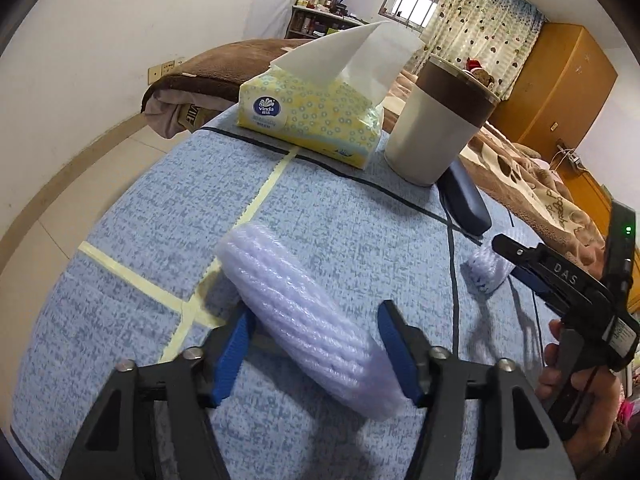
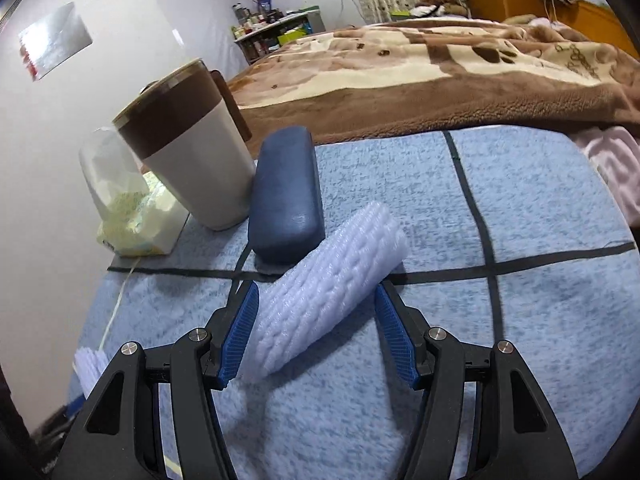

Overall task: Collect trash
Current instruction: 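Grasp a white foam sleeve with the left tool while the right tool grasps another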

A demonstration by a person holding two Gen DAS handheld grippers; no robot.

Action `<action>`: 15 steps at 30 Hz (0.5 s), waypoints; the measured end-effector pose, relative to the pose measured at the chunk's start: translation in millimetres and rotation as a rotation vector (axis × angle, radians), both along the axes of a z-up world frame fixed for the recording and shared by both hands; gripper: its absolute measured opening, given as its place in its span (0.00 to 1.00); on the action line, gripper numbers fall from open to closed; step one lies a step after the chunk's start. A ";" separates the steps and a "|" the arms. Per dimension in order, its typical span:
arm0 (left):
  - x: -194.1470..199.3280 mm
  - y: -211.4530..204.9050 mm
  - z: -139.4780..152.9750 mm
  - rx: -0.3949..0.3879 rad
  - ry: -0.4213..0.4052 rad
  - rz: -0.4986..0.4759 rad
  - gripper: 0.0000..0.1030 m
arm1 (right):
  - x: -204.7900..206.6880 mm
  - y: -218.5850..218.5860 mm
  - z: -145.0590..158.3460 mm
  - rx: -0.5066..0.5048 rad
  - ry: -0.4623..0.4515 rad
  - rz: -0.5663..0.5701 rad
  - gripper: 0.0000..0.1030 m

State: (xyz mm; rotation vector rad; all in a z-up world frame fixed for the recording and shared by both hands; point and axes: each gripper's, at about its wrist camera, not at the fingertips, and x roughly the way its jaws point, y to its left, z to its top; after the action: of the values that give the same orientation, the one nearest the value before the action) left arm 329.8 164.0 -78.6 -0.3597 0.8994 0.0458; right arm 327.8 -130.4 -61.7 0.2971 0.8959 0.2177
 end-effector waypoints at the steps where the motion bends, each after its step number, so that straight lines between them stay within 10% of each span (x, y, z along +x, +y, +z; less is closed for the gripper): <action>1: 0.2 1.3 0.5 -0.004 -0.003 0.004 0.53 | 0.6 2.4 -0.8 -0.002 0.004 0.001 0.60; 6: 5.2 -2.3 0.2 -0.008 -0.006 -0.026 0.44 | 0.5 10.2 -3.3 0.015 0.021 0.017 0.59; 15: 2.9 -24.3 5.6 0.029 -0.035 -0.095 0.35 | -8.5 13.5 1.8 0.050 0.011 0.083 0.24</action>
State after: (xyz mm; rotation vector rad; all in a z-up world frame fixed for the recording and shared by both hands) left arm 332.8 139.7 -72.9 -0.2894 0.8794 -0.0347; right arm 319.3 -117.0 -60.0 0.3075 0.9158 0.3160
